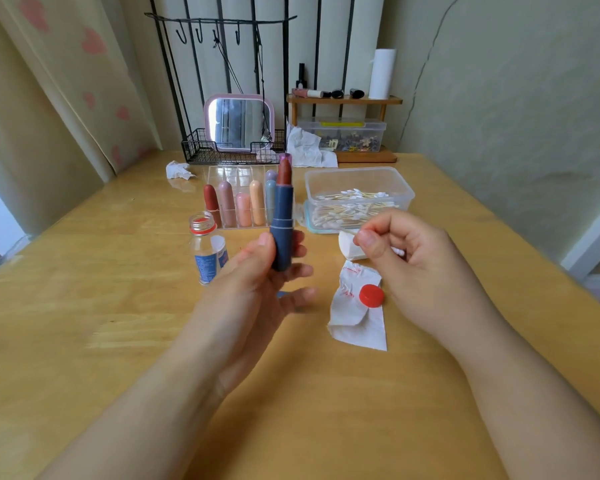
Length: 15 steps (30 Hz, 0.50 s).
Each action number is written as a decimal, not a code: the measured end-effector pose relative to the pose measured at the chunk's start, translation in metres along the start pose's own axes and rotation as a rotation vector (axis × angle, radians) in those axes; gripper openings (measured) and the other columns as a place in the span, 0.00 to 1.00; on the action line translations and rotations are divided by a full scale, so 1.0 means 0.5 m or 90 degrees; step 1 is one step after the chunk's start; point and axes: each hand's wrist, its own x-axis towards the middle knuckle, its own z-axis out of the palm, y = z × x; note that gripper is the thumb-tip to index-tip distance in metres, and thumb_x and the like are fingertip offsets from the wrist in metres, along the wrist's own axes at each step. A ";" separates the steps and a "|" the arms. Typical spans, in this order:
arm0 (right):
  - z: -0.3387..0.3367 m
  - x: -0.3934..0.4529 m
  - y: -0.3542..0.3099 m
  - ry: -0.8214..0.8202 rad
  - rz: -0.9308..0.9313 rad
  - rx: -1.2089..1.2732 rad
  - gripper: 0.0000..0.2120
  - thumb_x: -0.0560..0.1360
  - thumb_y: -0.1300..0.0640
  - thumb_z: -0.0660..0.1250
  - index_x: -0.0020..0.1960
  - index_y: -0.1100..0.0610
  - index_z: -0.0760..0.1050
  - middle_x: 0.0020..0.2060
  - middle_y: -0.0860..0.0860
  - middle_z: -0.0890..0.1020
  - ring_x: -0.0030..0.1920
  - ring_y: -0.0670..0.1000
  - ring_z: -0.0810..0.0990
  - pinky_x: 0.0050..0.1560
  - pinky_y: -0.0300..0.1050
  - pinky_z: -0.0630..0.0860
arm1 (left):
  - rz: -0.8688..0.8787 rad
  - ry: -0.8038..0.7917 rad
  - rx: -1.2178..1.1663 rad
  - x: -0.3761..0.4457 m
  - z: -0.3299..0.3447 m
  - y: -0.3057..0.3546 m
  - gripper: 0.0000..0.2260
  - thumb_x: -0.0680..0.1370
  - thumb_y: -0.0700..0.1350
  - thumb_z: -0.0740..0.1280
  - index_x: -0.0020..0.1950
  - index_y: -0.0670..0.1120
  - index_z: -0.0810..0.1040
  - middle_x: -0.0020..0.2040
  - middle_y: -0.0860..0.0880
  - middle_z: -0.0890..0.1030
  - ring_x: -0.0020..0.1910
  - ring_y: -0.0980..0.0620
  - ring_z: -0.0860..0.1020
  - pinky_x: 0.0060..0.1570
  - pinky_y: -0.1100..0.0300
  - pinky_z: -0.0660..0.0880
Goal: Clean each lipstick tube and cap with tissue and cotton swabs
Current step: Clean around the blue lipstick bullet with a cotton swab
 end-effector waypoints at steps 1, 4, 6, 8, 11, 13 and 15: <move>0.002 0.001 0.008 -0.005 0.031 -0.013 0.08 0.79 0.57 0.62 0.40 0.50 0.71 0.26 0.42 0.75 0.28 0.40 0.71 0.31 0.30 0.66 | 0.004 0.055 0.044 0.006 -0.009 -0.002 0.13 0.73 0.53 0.60 0.50 0.47 0.78 0.38 0.54 0.78 0.38 0.54 0.74 0.41 0.58 0.75; 0.008 0.001 0.024 -0.032 0.109 -0.029 0.08 0.80 0.59 0.59 0.42 0.53 0.69 0.23 0.44 0.75 0.24 0.41 0.70 0.29 0.32 0.68 | 0.032 0.122 0.128 0.015 -0.032 -0.005 0.11 0.77 0.51 0.61 0.54 0.49 0.77 0.39 0.55 0.74 0.39 0.55 0.71 0.44 0.59 0.70; 0.016 -0.001 0.029 -0.035 0.132 -0.042 0.07 0.79 0.60 0.61 0.42 0.55 0.70 0.25 0.46 0.77 0.26 0.41 0.73 0.32 0.33 0.71 | 0.064 0.131 0.162 0.017 -0.041 -0.005 0.11 0.74 0.52 0.63 0.53 0.50 0.77 0.39 0.55 0.75 0.39 0.55 0.72 0.44 0.59 0.70; 0.024 -0.003 0.036 -0.027 0.129 -0.094 0.06 0.77 0.60 0.65 0.41 0.56 0.74 0.30 0.47 0.78 0.30 0.43 0.75 0.35 0.34 0.71 | 0.097 0.126 0.209 0.019 -0.044 -0.006 0.11 0.71 0.52 0.65 0.52 0.51 0.78 0.40 0.54 0.76 0.40 0.55 0.73 0.44 0.60 0.71; 0.036 -0.004 0.047 -0.020 0.116 -0.184 0.06 0.74 0.61 0.68 0.39 0.55 0.77 0.37 0.50 0.77 0.34 0.45 0.72 0.38 0.35 0.69 | 0.140 0.146 0.298 0.021 -0.047 -0.007 0.03 0.74 0.46 0.68 0.47 0.53 0.79 0.39 0.53 0.80 0.41 0.57 0.76 0.45 0.60 0.72; 0.043 -0.004 0.047 -0.033 0.126 -0.222 0.05 0.74 0.59 0.68 0.40 0.54 0.78 0.35 0.46 0.76 0.33 0.43 0.71 0.37 0.33 0.67 | 0.158 0.179 0.374 0.024 -0.054 -0.007 0.05 0.75 0.42 0.69 0.45 0.53 0.79 0.42 0.50 0.83 0.42 0.54 0.78 0.47 0.62 0.73; 0.047 -0.003 0.041 -0.045 0.127 -0.258 0.06 0.75 0.58 0.68 0.40 0.52 0.78 0.32 0.44 0.74 0.32 0.41 0.70 0.33 0.30 0.65 | 0.168 0.206 0.458 0.027 -0.057 -0.002 0.07 0.74 0.42 0.70 0.43 0.54 0.78 0.42 0.50 0.83 0.41 0.54 0.78 0.42 0.71 0.71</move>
